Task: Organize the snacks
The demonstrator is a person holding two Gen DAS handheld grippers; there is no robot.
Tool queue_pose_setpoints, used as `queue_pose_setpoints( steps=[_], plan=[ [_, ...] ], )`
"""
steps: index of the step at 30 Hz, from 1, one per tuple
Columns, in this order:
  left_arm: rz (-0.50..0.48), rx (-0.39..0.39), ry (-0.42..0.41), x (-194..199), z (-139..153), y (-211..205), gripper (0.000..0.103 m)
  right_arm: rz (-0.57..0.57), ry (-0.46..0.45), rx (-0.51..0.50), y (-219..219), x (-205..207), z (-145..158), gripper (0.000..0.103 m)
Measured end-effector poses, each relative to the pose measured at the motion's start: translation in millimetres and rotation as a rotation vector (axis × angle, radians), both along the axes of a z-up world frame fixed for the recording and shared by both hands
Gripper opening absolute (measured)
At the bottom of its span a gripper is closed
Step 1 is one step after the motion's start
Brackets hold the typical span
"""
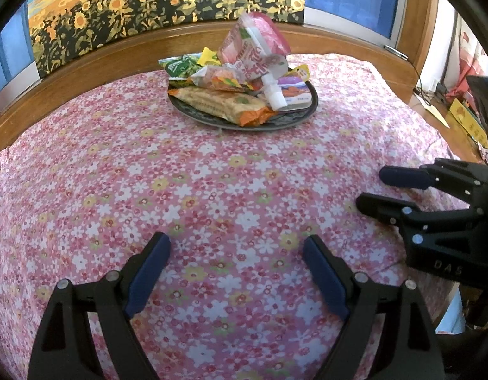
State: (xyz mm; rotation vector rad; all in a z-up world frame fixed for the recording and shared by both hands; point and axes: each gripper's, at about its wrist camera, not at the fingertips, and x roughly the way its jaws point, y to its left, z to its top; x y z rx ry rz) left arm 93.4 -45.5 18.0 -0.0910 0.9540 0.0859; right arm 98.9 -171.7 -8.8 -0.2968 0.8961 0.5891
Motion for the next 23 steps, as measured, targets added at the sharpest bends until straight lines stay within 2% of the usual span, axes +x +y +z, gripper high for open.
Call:
queue_pose_setpoints(
  steps=[23],
  plan=[
    [-0.003,-0.002,-0.001,-1.8,1.0,0.0,0.089,0.004,-0.005,0.007,-1.8,2.1,-0.4,0.049]
  ],
)
